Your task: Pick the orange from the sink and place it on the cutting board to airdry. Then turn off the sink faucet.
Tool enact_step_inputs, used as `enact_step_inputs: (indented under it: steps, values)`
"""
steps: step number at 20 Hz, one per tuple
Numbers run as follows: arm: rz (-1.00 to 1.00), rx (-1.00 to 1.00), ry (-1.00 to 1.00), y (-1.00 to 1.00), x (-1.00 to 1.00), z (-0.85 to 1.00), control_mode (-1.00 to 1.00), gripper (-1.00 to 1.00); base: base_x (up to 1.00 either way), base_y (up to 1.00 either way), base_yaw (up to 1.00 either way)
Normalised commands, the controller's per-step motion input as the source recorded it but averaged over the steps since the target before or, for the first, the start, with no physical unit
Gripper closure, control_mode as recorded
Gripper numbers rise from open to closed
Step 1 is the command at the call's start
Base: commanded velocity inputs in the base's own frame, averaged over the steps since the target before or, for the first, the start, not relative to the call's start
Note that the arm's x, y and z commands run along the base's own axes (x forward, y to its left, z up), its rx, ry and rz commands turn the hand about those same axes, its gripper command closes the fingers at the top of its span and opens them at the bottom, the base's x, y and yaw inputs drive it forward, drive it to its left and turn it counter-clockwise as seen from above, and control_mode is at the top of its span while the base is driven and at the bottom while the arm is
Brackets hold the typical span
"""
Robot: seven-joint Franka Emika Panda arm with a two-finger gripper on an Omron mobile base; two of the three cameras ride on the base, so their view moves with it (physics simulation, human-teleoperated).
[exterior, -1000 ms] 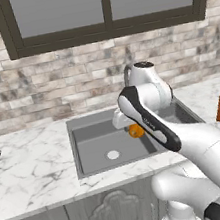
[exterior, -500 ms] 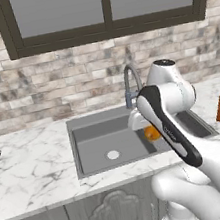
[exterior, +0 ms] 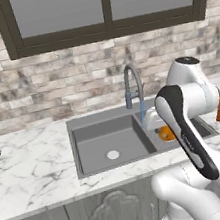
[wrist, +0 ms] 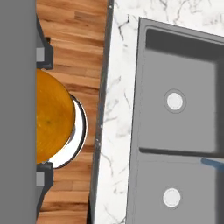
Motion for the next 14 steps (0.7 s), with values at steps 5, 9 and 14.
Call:
enact_step_inputs:
  steps: [5,9,14]
  values:
    - [-0.17,0.00,0.00,-0.13,-0.04,0.29,-1.00,1.00,0.00,0.00,0.00]
    - [-0.19,0.00,0.00,-0.33,0.00,0.30,-1.00,1.00,0.00,0.00,0.00]
    - [-0.17,0.00,-0.01,-0.36,-0.02,0.23,-1.00,1.00,0.00,0.00,0.00]
